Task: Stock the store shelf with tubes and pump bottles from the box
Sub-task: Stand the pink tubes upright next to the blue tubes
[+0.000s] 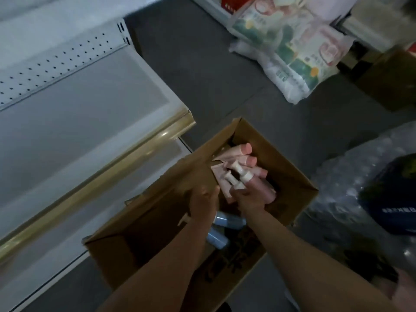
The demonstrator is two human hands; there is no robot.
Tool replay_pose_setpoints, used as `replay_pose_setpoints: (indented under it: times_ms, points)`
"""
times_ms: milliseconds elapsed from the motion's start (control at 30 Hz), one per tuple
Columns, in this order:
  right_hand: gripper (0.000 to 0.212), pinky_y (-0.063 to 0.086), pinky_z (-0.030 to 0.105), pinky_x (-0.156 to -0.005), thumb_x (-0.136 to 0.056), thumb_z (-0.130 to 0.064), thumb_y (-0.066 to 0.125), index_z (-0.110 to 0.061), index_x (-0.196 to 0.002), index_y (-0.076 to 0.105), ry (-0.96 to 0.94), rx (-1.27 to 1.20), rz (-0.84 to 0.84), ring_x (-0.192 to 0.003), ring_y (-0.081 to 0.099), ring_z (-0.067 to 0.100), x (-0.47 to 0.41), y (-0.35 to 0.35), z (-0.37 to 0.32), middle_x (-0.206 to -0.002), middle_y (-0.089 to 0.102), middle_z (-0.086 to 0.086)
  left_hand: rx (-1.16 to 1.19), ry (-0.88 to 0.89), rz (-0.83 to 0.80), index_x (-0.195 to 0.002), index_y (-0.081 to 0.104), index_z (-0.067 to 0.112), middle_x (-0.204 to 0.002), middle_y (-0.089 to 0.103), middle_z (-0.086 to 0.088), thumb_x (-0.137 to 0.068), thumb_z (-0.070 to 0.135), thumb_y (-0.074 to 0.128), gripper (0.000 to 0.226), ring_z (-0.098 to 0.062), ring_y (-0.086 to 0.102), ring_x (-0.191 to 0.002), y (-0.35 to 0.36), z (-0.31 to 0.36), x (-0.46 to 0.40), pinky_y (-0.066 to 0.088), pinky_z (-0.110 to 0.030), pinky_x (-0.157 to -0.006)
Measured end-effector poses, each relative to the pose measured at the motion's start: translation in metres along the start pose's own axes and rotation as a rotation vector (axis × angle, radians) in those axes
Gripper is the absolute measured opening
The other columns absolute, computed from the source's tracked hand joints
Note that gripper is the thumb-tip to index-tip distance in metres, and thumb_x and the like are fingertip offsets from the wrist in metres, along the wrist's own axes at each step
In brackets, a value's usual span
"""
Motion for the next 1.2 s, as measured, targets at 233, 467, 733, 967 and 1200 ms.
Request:
replay_pose_setpoints:
  times_ms: [233,467,733,967,1200]
  points:
    - [0.041,0.033,0.020,-0.079,-0.097,-0.036,0.060,-0.003,-0.121,0.066,0.080,-0.032,0.059,-0.119,0.059,0.026,-0.034,0.032,0.024,-0.125,0.067,0.012,-0.161,0.055,-0.040,-0.084,0.063,0.007,-0.086,0.065,-0.006,-0.098,0.036,0.051,0.035,-0.021,0.060,-0.084,0.019,-0.015,-0.040,0.042,-0.030,-0.073]
    - [0.054,0.048,0.035,-0.091,-0.080,-0.030,0.082,-0.004,-0.118,0.053,0.171,-0.236,0.210,-0.110,0.064,0.031,-0.037,0.066,0.031,-0.119,0.067,0.012,-0.106,-0.032,0.016,-0.129,0.057,0.008,-0.125,0.062,-0.003,-0.096,0.042,0.056,0.047,-0.018,0.057,-0.116,0.001,-0.026,-0.061,0.043,-0.029,-0.097]
    - [0.030,0.054,0.034,-0.073,-0.075,-0.036,0.081,-0.008,-0.078,0.071,0.219,-0.299,-0.169,-0.071,0.065,0.024,-0.036,0.094,0.035,-0.079,0.071,0.012,-0.042,-0.067,0.036,-0.131,0.054,0.017,-0.131,0.059,-0.001,-0.097,0.048,0.051,0.046,-0.018,0.056,-0.118,-0.010,-0.032,-0.063,0.043,-0.030,-0.092]
    - [0.024,0.059,0.027,-0.062,-0.089,-0.008,0.070,0.002,-0.110,0.063,0.474,-1.094,-0.393,-0.069,0.066,0.017,0.031,0.093,0.053,-0.080,0.068,0.012,-0.006,-0.030,0.068,-0.126,0.058,0.019,-0.132,0.060,-0.002,-0.100,0.045,0.046,0.038,-0.021,0.056,-0.122,-0.012,-0.002,-0.053,0.042,-0.031,-0.093]
    - [0.037,0.055,0.036,-0.095,-0.083,0.003,0.068,-0.001,-0.119,0.060,0.376,-1.355,-0.296,-0.100,0.067,0.027,0.062,0.066,0.050,-0.113,0.068,0.018,-0.046,0.125,-0.096,-0.106,0.056,0.025,-0.107,0.062,-0.005,-0.100,0.047,0.038,0.028,-0.018,0.060,-0.091,0.038,0.054,-0.069,0.048,-0.033,-0.076]
Point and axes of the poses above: each hand's wrist, its own x-axis away from the middle knuckle, its own y-axis out of the palm, z = x × y, the point moved 6 cm from there along -x, towards the middle knuckle
